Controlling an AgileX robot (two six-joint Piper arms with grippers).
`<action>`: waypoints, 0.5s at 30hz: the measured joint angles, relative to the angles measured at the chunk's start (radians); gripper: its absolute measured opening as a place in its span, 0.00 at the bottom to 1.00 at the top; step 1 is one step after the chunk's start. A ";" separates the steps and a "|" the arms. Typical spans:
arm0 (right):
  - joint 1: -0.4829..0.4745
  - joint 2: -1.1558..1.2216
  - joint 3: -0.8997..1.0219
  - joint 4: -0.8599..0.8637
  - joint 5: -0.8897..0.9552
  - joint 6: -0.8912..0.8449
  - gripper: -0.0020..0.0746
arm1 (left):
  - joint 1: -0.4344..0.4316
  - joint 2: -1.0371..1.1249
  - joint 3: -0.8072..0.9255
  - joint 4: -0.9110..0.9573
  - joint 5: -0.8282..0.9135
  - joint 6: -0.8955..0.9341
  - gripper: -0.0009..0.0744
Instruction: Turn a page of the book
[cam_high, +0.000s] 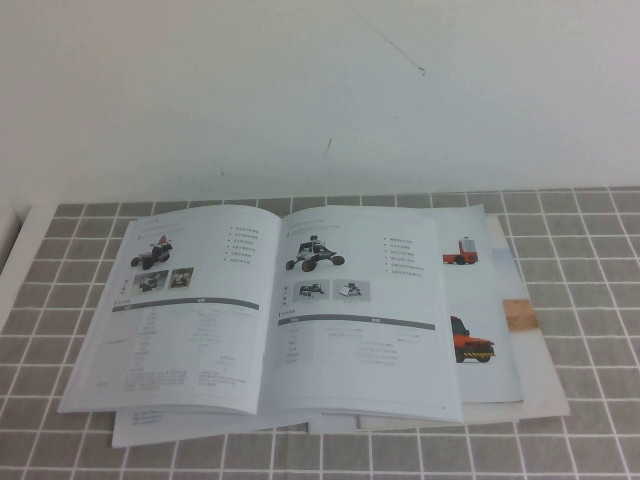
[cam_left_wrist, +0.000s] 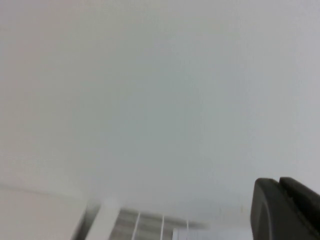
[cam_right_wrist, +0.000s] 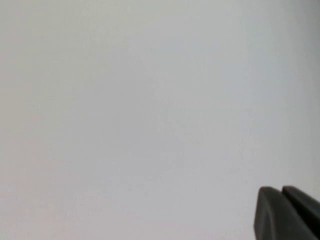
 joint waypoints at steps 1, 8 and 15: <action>0.000 0.000 0.000 0.002 -0.039 0.000 0.04 | 0.000 0.000 0.000 -0.007 -0.056 -0.011 0.01; 0.000 0.000 -0.008 -0.011 -0.272 0.123 0.04 | 0.000 -0.002 0.000 -0.026 -0.473 -0.061 0.01; 0.000 0.003 -0.285 -0.142 -0.131 0.401 0.04 | 0.000 -0.002 -0.212 -0.005 -0.343 -0.084 0.01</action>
